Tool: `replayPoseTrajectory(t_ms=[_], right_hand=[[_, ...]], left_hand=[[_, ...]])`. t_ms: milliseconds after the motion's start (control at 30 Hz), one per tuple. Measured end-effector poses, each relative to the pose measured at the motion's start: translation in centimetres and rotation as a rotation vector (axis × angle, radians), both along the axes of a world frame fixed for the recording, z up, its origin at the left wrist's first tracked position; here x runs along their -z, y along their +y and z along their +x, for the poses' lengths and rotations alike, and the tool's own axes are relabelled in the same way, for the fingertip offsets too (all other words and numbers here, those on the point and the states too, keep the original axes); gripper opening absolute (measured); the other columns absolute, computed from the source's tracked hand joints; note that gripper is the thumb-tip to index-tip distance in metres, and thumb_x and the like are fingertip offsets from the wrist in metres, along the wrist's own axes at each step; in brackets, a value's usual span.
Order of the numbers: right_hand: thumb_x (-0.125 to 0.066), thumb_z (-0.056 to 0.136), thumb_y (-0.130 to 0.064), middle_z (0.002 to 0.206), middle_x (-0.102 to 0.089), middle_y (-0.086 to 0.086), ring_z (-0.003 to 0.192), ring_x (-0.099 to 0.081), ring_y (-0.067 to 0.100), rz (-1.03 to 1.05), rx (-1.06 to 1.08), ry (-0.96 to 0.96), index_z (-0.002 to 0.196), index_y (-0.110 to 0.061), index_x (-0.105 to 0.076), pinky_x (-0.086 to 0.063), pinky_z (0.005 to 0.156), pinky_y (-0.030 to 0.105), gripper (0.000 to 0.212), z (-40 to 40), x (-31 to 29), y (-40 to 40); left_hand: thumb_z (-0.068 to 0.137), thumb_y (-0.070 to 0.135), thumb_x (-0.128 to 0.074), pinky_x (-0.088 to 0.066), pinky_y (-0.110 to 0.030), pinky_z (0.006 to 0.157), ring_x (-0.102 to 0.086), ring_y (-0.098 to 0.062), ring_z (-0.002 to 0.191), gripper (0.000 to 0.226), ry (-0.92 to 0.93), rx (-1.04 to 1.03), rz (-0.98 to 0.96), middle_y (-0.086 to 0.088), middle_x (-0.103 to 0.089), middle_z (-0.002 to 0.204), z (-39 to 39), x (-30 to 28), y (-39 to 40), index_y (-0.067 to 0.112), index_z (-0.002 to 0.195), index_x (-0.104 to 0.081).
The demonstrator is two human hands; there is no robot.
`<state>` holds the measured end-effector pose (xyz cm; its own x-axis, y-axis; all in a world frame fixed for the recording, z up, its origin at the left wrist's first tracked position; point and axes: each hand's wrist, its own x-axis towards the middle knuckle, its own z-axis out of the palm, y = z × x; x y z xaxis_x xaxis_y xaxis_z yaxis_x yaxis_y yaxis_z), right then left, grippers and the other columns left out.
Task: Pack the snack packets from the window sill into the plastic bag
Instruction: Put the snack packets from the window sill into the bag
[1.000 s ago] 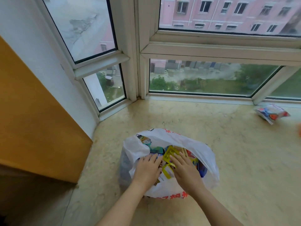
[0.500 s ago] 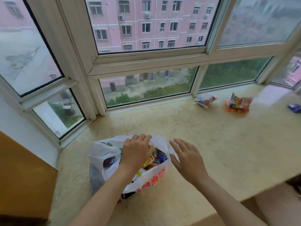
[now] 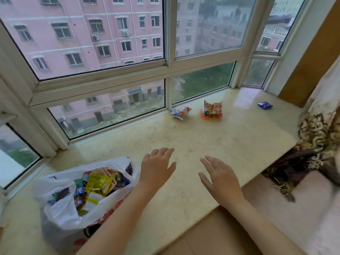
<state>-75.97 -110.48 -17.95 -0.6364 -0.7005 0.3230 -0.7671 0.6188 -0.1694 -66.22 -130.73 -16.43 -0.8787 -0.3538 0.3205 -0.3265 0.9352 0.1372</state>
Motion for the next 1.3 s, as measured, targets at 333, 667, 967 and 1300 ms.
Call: replayPoseTrajectory(t_ms=[333, 667, 967, 1300], right_hand=[[-0.033, 0.091, -0.050, 0.132, -0.058, 0.004, 0.121, -0.054, 0.022, 0.022, 0.066, -0.050, 0.136, -0.019, -0.051, -0.045, 0.095, 0.039, 0.057, -8.9, -0.3, 9.6], [-0.028, 0.092, -0.054, 0.136, -0.055, 0.004, 0.125, -0.050, 0.023, 0.035, 0.092, -0.091, 0.137, -0.020, -0.050, -0.042, 0.099, 0.041, 0.061, -20.8, 0.4, 11.1], [-0.022, 0.091, -0.056, 0.141, -0.050, 0.003, 0.130, -0.045, 0.022, 0.148, 0.078, -0.119, 0.140, -0.021, -0.046, -0.037, 0.103, 0.039, 0.064, -36.3, 2.4, 10.1], [-0.036, 0.089, -0.050, 0.125, -0.062, 0.004, 0.112, -0.060, 0.023, 0.224, -0.016, -0.137, 0.126, -0.017, -0.060, -0.051, 0.088, 0.039, 0.055, -52.5, 6.2, 6.6]], left_hand=[[0.091, 0.048, -0.052, -0.046, -0.035, 0.086, -0.054, -0.017, 0.119, 0.055, -0.057, 0.001, 0.057, 0.009, -0.056, 0.133, -8.0, 0.9, 9.5, 0.029, 0.141, -0.044], [0.093, 0.050, -0.048, -0.043, -0.034, 0.095, -0.048, -0.015, 0.126, 0.056, -0.099, -0.012, 0.073, 0.009, -0.050, 0.141, -20.2, 2.0, 9.9, 0.029, 0.144, -0.038], [0.093, 0.051, -0.048, -0.041, -0.032, 0.097, -0.045, -0.014, 0.129, 0.058, -0.159, -0.025, 0.107, 0.010, -0.046, 0.143, -35.8, 4.9, 8.9, 0.030, 0.145, -0.036], [0.088, 0.048, -0.056, -0.041, -0.035, 0.097, -0.045, -0.018, 0.128, 0.065, -0.207, -0.119, 0.149, 0.006, -0.046, 0.144, -51.3, 8.4, 5.2, 0.025, 0.146, -0.036]])
